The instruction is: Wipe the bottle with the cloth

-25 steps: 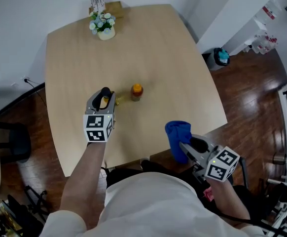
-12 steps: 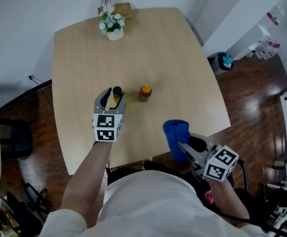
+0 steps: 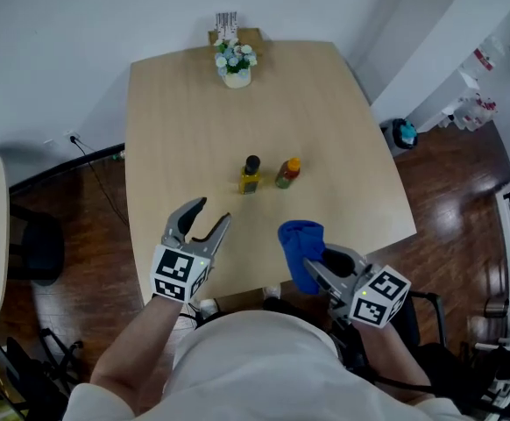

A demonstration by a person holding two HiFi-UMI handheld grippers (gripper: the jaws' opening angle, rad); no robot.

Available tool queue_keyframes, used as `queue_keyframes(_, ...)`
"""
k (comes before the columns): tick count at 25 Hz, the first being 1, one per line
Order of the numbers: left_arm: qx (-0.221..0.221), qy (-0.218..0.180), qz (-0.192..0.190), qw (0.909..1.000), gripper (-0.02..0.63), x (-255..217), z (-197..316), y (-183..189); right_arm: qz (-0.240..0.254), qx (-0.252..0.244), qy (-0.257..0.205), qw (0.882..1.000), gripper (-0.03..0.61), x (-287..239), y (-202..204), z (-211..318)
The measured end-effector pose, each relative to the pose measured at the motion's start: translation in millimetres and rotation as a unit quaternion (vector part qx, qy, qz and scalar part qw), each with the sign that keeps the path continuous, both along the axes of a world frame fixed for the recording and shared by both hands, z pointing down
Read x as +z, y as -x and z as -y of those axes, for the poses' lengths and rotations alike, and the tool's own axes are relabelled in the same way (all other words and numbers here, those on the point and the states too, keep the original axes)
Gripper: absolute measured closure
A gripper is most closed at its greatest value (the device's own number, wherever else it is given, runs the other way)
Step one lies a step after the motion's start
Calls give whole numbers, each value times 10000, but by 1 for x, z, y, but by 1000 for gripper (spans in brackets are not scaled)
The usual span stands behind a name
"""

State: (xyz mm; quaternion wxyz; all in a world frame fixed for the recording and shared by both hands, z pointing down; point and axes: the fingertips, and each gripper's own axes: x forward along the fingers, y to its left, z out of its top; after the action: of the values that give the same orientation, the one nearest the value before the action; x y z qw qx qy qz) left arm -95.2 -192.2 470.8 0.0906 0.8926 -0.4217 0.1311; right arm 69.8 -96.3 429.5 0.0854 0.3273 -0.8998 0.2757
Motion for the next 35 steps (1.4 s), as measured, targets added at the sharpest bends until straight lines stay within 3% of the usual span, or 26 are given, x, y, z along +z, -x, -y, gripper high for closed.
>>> queue_keyframes(6,487,216,-32,9986,396,-5,-91,62,-198,120,-122,9997,486,0,60,-57)
queue_keyframes(11,874,501,-144,9948,399,15,-157,77,-349,473,100,9982,486,12,80,-115)
queue_keyframes(19,1289,185,-100,9914,425,-11,-223,64,-401,691,-154,9967,485,-7,72,-176)
queue_keyframes(24,1469,33,240,9889,425,-21,-285,45,-375,727,-520,9953,485,-24,53,-238)
queue_keyframes(30,1601,-23,93,9870,425,-33,-389,-3,-364,745,-710,9940,485,-18,10,-347)
queue_keyframes(35,1581,255,-48,9871,439,-41,-471,-9,-222,605,-607,9961,485,-5,3,-413)
